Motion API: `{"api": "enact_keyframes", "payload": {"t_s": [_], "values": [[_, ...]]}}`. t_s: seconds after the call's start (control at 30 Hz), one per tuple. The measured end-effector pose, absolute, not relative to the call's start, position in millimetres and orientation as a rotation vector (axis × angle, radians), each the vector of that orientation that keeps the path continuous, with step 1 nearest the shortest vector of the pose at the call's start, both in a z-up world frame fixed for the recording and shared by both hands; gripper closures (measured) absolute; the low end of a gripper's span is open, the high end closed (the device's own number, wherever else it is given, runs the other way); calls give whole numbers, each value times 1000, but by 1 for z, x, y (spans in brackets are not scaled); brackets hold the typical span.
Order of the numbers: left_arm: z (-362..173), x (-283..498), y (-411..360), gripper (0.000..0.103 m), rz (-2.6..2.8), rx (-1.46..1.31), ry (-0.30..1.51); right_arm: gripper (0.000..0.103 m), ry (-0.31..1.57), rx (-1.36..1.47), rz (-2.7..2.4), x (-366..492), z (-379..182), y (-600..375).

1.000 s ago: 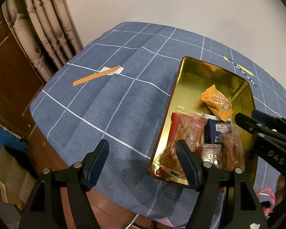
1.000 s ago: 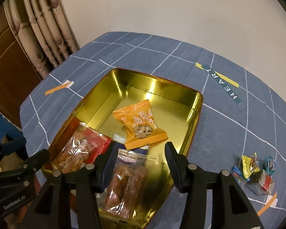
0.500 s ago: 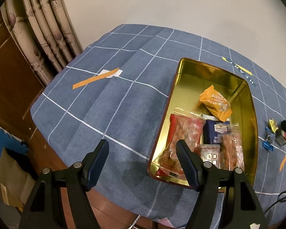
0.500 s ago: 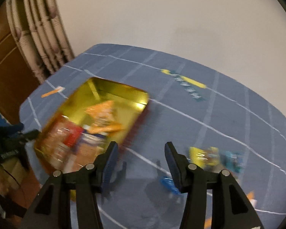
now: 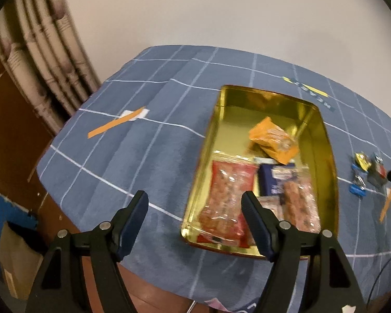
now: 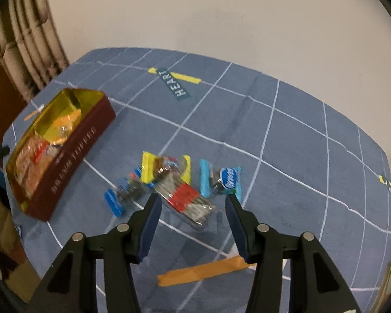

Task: Organize snacks
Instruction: 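Grasp the grey bar with red label with the right gripper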

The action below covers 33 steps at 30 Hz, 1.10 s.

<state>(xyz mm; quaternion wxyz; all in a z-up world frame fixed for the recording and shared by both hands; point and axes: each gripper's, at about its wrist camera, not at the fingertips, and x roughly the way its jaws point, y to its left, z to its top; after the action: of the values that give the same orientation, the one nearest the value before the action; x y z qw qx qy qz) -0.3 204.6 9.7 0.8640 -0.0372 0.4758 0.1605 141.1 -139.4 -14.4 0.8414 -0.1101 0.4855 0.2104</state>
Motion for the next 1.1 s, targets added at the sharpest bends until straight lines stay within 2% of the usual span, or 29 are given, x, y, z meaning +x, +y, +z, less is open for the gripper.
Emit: {"api": "enact_keyframes", "payload": {"t_s": [0.53, 0.6, 0.67, 0.8, 1.1], "values": [[30, 25, 124, 32, 172, 40, 1020, 51, 1012, -261, 633, 146, -49, -127], [30, 33, 109, 32, 136, 50, 1030, 55, 1003, -240, 626, 145, -52, -127], [30, 40, 94, 32, 94, 51, 1035, 66, 994, -233, 617, 146, -56, -126], [26, 56, 63, 32, 18, 78, 1052, 72, 988, -171, 616, 148, -62, -125], [-7, 87, 3, 32, -97, 81, 1109, 76, 951, -123, 500, 130, -64, -145]]}}
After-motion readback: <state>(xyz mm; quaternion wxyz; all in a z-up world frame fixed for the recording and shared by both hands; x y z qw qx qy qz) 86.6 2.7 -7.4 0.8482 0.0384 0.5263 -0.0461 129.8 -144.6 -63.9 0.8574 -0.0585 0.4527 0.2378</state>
